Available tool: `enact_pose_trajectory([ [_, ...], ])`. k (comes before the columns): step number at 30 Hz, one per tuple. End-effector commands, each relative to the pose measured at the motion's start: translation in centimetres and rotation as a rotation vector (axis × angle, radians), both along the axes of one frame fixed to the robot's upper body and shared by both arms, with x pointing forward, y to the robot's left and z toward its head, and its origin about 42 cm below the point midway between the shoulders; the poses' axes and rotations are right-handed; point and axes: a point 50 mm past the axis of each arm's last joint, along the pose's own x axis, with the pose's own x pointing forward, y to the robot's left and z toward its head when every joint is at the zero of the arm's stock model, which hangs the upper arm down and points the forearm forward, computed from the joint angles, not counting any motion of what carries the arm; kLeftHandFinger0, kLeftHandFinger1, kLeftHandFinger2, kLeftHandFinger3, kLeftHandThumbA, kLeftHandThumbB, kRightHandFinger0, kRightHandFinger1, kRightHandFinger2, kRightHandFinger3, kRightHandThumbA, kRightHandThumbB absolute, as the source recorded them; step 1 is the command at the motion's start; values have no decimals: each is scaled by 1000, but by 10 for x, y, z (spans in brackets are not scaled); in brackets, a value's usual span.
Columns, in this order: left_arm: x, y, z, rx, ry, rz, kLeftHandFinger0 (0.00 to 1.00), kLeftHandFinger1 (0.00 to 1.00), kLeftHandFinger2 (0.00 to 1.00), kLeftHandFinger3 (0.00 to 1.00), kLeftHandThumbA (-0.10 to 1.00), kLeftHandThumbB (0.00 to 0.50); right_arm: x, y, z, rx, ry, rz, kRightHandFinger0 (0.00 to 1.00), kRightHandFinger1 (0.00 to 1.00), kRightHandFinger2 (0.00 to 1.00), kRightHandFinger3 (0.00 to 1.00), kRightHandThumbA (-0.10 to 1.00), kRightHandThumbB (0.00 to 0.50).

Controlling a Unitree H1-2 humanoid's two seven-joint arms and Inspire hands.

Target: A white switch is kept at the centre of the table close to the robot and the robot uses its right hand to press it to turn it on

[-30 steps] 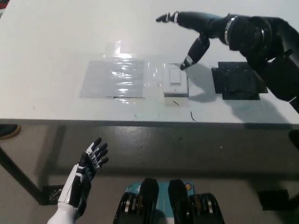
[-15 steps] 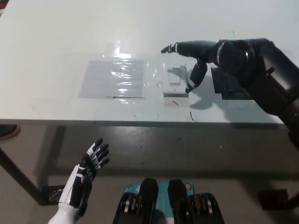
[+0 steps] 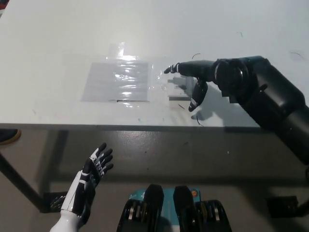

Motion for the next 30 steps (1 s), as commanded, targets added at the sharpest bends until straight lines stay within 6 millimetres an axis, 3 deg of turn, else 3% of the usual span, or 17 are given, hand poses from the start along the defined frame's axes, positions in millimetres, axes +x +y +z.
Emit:
enact_pose_trajectory([
  [1, 3, 1, 9, -2, -61, -13, 1000, 1000, 1000, 1000, 1000, 45, 3, 4, 10, -23, -35, 24, 1000, 1000, 1000, 1000, 1000, 363],
  [5, 3, 2, 10, -6, -54, -9, 1000, 1000, 1000, 1000, 1000, 54, 4, 1, 1, -34, -17, 16, 1000, 1000, 1000, 1000, 1000, 360],
  [10, 3, 2, 10, 1, -58, -4, 1000, 1000, 1000, 1000, 1000, 28, 2, -6, -5, -53, -2, 9, 1000, 1000, 1000, 1000, 1000, 375],
  [20, 6, 2, 10, -5, -60, -7, 1000, 1000, 1000, 1000, 998, 42, -4, -28, -24, -85, 42, -11, 1000, 1000, 1000, 1000, 1000, 350],
  [30, 6, 0, 10, -8, -52, -16, 1000, 1000, 1000, 1000, 984, 34, -14, -35, -32, -87, 79, -9, 1000, 1000, 1000, 1000, 1000, 354],
])
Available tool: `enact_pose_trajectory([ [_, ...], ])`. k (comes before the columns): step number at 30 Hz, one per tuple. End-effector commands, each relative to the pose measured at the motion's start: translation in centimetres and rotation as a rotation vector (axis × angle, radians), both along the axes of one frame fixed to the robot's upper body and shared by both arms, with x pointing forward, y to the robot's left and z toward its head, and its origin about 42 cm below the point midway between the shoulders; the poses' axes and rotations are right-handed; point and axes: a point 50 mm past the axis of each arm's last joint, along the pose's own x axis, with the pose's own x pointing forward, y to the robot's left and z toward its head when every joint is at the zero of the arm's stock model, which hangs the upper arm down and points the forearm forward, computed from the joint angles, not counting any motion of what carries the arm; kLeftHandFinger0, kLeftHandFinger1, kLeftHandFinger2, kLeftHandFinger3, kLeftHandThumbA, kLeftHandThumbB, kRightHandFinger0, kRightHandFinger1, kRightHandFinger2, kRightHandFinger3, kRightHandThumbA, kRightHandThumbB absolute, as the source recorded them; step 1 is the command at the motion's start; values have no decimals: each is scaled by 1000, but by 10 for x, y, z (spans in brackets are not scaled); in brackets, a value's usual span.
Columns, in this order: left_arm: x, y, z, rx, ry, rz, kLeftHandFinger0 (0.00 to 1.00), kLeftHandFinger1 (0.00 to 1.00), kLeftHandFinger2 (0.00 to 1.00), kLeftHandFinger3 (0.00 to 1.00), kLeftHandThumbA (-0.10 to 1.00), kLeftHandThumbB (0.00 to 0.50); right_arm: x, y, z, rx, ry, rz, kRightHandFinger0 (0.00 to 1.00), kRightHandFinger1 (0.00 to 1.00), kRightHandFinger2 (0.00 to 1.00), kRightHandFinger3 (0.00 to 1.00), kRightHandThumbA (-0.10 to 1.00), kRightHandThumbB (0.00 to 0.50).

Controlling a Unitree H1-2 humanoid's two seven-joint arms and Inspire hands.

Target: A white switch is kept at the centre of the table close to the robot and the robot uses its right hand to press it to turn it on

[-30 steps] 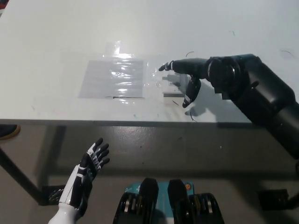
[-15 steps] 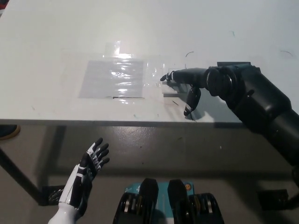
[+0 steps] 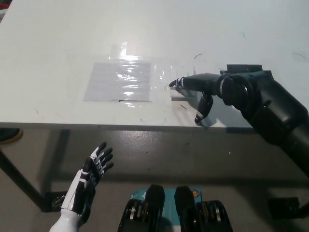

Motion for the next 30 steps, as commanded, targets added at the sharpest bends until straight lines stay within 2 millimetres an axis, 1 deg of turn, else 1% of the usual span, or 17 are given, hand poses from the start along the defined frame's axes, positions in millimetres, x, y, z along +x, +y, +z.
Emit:
enact_pose_trajectory([
  [1, 3, 1, 7, -4, -45, -15, 1000, 1000, 1000, 1000, 982, 42, -7, -17, -5, -68, 66, -12, 1000, 1000, 1000, 1000, 1000, 367],
  [3, 2, 1, 5, -3, -44, -17, 1000, 1000, 1000, 1000, 980, 36, -15, -16, -7, -95, 78, -2, 1000, 1000, 1000, 1000, 1000, 370],
  [6, 2, 1, 5, -3, -44, -17, 1000, 1000, 1000, 1000, 979, 35, -16, -16, -7, -96, 79, -4, 1000, 1000, 1000, 1000, 1000, 370],
  [8, 4, 2, 6, -3, -37, -12, 1000, 1000, 1000, 1000, 972, 55, -26, -14, -8, -69, 113, 18, 1000, 1000, 1000, 1000, 1000, 340],
  [13, 3, 2, 6, -3, -38, -14, 1000, 1000, 1000, 1000, 977, 54, -28, -16, -2, -61, 100, 28, 1000, 1000, 1000, 1000, 1000, 347],
  [16, 1, 2, 2, -10, -32, -12, 1000, 1000, 1000, 1000, 978, 39, -18, -31, 58, 86, -28, 6, 1000, 1000, 1000, 1000, 1000, 352],
  [18, 1, 2, 2, -10, -32, -12, 1000, 1000, 1000, 1000, 980, 39, -18, -31, 60, 92, -31, 5, 1000, 1000, 1000, 1000, 1000, 351],
  [19, 1, 3, 3, -6, -33, -6, 1000, 1000, 1000, 1000, 981, 42, -14, -41, 94, 186, -114, 4, 1000, 1000, 1000, 1000, 1000, 338],
  [20, 1, 3, 3, -4, -34, -4, 1000, 1000, 1000, 1000, 981, 41, -13, -45, 109, 227, -150, 4, 1000, 1000, 1000, 1000, 1000, 337],
  [21, 0, 3, 2, -10, -27, -2, 1000, 1000, 1000, 1000, 980, 43, -15, -54, 139, 340, -194, 6, 1000, 1000, 1000, 1000, 1000, 357],
  [22, 0, 3, 1, -13, -24, -1, 1000, 1000, 1000, 1000, 977, 44, -17, -58, 151, 389, -213, 9, 1000, 1000, 1000, 1000, 1000, 363],
  [23, 0, 3, 1, -13, -24, -1, 1000, 1000, 1000, 1000, 977, 44, -17, -58, 151, 391, -213, 9, 1000, 1000, 1000, 1000, 1000, 363],
  [24, -2, 4, 0, 10, -19, 6, 1000, 1000, 1000, 1000, 1000, 53, -27, -70, 190, 487, -310, 29, 1000, 1000, 1000, 1000, 1000, 282],
  [27, -2, 4, 0, 13, -19, 7, 1000, 1000, 1000, 1000, 1000, 55, -29, -72, 194, 503, -320, 32, 1000, 1000, 1000, 1000, 1000, 278],
  [28, -4, 4, -2, -5, -20, -3, 1000, 1000, 1000, 1000, 991, 20, -60, -97, 237, 704, -375, 46, 1000, 1000, 1000, 1000, 1000, 324],
  [29, -5, 4, -3, -17, -18, -9, 1000, 1000, 1000, 1000, 981, 22, -81, -113, 257, 783, -422, 68, 1000, 1000, 1000, 1000, 1000, 323],
  [30, -5, 4, -3, -17, -18, -9, 1000, 1000, 1000, 1000, 979, 22, -81, -113, 257, 785, -421, 68, 1000, 1000, 1000, 1000, 1000, 324],
])
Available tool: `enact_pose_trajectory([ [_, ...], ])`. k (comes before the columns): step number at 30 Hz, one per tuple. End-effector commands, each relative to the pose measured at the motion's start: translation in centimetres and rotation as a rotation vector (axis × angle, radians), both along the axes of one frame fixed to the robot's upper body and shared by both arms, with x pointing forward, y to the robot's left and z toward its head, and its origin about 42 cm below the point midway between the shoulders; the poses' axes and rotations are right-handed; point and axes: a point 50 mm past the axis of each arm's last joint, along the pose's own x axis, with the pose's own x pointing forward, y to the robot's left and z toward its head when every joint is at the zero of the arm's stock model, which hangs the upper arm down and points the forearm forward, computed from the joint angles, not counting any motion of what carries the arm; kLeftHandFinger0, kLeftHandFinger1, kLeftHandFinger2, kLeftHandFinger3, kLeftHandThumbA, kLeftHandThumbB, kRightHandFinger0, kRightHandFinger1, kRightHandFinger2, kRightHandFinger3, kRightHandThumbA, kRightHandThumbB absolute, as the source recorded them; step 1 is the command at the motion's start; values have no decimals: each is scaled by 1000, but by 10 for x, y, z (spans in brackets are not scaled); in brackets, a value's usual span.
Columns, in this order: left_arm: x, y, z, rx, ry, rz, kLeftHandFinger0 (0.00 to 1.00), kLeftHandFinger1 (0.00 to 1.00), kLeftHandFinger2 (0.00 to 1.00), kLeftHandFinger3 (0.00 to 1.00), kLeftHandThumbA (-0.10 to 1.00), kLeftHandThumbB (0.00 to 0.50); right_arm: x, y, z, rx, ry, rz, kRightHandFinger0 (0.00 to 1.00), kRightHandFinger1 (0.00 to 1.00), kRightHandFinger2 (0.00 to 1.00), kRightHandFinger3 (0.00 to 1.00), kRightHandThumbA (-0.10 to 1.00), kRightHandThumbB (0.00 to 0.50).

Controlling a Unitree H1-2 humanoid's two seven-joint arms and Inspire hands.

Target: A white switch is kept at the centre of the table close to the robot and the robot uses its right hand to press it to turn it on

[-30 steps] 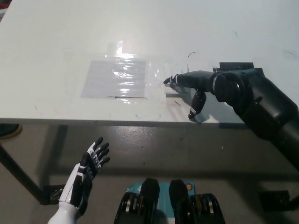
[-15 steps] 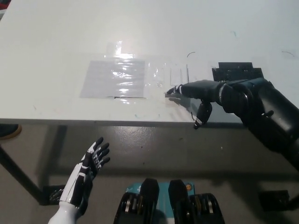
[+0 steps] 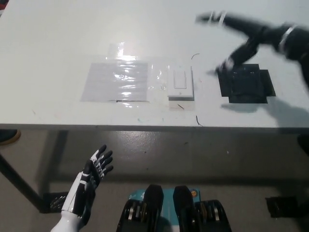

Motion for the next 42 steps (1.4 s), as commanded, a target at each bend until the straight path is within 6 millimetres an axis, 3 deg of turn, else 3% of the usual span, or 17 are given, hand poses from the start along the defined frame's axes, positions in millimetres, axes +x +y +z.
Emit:
enact_pose_trajectory([
  [1, -3, 3, 4, -17, -44, -12, 1000, 1000, 1000, 1000, 977, 21, -49, -31, 94, 276, -183, 87, 1000, 1000, 1000, 1000, 1000, 324],
  [2, -2, 4, 5, -16, -46, -11, 1000, 1000, 1000, 1000, 969, 18, -71, -45, 97, 310, -225, 99, 1000, 1000, 1000, 1000, 1000, 269],
  [3, -1, 4, 6, -7, -47, -6, 1000, 1000, 1000, 1000, 978, 28, -123, -75, 94, 382, -305, 110, 1000, 1000, 1000, 1000, 1000, 247],
  [6, -2, 5, 6, 5, -42, -3, 1000, 1000, 1000, 1000, 995, 26, -142, -84, 86, 406, -324, 94, 1000, 1000, 1000, 1000, 1000, 246],
  [7, -2, 5, 6, 6, -40, -4, 1000, 1000, 1000, 1000, 997, 26, -148, -88, 82, 421, -329, 95, 1000, 1000, 1000, 1000, 1000, 449],
  [8, -2, 3, 5, -2, -36, -15, 1000, 1000, 1000, 1000, 977, 1, -189, -111, 46, 545, -376, 71, 1000, 1000, 1000, 1000, 1000, 302],
  [10, -2, 1, 3, -6, -38, -21, 1000, 1000, 1000, 1000, 970, 0, -218, -122, 22, 623, -396, 50, 1000, 1000, 1000, 1000, 1000, 291],
  [13, -2, 1, 3, -6, -38, -21, 1000, 1000, 1000, 1000, 966, 0, -219, -122, 21, 626, -395, 52, 1000, 1000, 1000, 1000, 1000, 292],
  [15, -2, 2, 2, 7, -34, -13, 1000, 1000, 1000, 1000, 986, 32, -270, -133, -45, 789, -361, 2, 1000, 1000, 1000, 1000, 1000, 296],
  [21, -6, 4, -3, -12, -21, -15, 1000, 1000, 1000, 1000, 978, 19, -306, -122, -134, 981, -296, -88, 1000, 1000, 1000, 1000, 1000, 229],
  [27, -11, 7, -8, -7, -7, -7, 1000, 1000, 1000, 1000, 982, 23, -316, -112, -172, 1044, -198, -154, 1000, 1000, 1000, 1000, 1000, 211],
  [28, -14, 7, -9, -6, -6, -8, 1000, 1000, 1000, 1000, 983, 22, -310, -95, -222, 1104, -87, -275, 1000, 1000, 1000, 1000, 988, 196],
  [31, -18, 7, -10, -3, 1, -11, 1000, 1000, 1000, 1000, 984, 23, -313, -89, -238, 1115, -65, -312, 1000, 1000, 1000, 1000, 989, 186],
  [34, -19, 9, -10, -3, 3, -7, 1000, 1000, 1000, 1000, 971, 15, -299, -61, -305, 1117, 67, -410, 1000, 1000, 1000, 1000, 921, 116],
  [38, -19, 8, -10, -11, 6, -8, 1000, 1000, 1000, 1000, 964, 14, -298, -60, -309, 1119, 61, -412, 1000, 1000, 1000, 1000, 913, 112],
  [39, -19, 10, -10, -8, -14, -14, 1000, 1000, 1000, 1000, 963, 1, -286, -46, -342, 1102, 123, -462, 1000, 1000, 1000, 1000, 909, 129],
  [42, -19, 10, -9, 25, -18, -14, 1000, 1000, 1000, 1000, 1000, 0, -279, -40, -364, 1105, 159, -472, 1000, 1000, 1000, 1000, 910, 147],
])
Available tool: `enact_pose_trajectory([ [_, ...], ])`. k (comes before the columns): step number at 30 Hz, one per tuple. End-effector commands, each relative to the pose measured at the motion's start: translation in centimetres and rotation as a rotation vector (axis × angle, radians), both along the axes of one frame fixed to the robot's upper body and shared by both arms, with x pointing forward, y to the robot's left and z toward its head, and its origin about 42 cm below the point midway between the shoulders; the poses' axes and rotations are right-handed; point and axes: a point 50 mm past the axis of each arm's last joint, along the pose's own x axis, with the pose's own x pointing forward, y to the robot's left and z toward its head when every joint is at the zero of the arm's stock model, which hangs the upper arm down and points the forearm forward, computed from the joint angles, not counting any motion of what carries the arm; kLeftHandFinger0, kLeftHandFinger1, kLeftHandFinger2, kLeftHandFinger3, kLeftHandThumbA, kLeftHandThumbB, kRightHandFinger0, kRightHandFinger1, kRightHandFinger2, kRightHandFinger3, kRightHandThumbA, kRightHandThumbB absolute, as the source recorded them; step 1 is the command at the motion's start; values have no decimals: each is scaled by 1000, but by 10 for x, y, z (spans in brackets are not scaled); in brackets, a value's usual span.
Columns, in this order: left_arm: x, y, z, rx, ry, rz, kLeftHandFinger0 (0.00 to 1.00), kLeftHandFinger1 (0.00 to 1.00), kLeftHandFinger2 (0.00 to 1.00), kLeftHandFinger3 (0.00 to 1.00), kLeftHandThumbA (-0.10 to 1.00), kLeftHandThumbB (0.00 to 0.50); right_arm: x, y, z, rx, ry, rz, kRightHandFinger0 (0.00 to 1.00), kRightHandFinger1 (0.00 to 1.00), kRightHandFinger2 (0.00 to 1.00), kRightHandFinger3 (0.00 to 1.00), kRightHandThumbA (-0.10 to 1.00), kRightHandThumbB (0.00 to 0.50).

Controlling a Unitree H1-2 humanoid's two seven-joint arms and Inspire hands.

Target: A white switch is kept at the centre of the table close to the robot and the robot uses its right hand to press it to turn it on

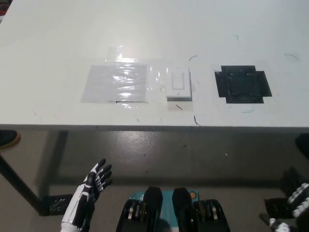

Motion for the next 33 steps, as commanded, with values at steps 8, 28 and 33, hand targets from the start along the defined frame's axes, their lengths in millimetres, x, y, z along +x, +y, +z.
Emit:
enact_pose_trajectory([
  [8, 6, 9, 10, 23, -93, -32, 1000, 1000, 1000, 1000, 971, 3, 22, 24, -47, -74, -110, -96, 1000, 1000, 1000, 1000, 892, 163],
  [28, 7, 17, -3, 78, -55, -12, 1000, 1000, 1000, 1000, 1000, 8, 22, 32, -46, -91, -121, -79, 1000, 1000, 1000, 1000, 909, 188],
  [33, 8, 16, -5, 84, -52, -16, 1000, 1000, 1000, 1000, 1000, 4, 21, 32, -47, -93, -113, -81, 1000, 1000, 1000, 1000, 904, 183],
])
